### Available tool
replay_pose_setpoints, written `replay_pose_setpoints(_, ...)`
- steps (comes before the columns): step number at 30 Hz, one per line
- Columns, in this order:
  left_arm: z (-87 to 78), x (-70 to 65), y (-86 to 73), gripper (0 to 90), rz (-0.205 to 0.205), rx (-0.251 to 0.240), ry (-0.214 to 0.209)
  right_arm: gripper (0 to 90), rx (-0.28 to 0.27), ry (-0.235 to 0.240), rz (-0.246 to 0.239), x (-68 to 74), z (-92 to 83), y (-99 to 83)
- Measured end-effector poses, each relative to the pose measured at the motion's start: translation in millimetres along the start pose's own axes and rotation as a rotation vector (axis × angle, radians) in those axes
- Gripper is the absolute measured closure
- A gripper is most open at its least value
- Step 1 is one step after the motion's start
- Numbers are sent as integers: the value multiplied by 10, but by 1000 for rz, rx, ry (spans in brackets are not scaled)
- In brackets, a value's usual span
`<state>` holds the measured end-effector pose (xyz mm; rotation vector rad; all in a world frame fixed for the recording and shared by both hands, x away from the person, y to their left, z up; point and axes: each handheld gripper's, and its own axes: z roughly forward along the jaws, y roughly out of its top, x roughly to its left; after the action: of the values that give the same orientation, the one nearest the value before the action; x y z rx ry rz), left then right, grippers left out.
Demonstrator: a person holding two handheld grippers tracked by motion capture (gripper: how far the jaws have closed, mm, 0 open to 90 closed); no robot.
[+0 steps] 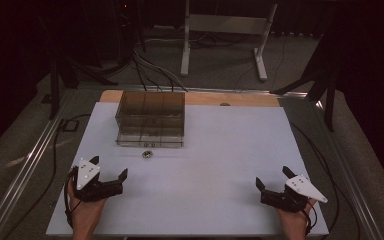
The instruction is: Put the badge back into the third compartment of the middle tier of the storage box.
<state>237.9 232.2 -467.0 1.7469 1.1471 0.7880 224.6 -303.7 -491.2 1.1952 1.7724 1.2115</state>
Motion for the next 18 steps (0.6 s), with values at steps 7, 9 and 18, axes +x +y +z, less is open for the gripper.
replay_pose_setpoints(7, 144, -61, 56, 14, 3, 13, -28, 0, -7, -4, 5, -3, -6, 4)
replay_pose_setpoints(9, 197, -83, 64, 14, 5, 22, -35, 0, -8, -6, 6, -6, -10, 5)
replay_pose_setpoints(18, 401, -171, 96, 35, 18, 54, -60, 0, -10, -13, 21, -25, -8, 3)
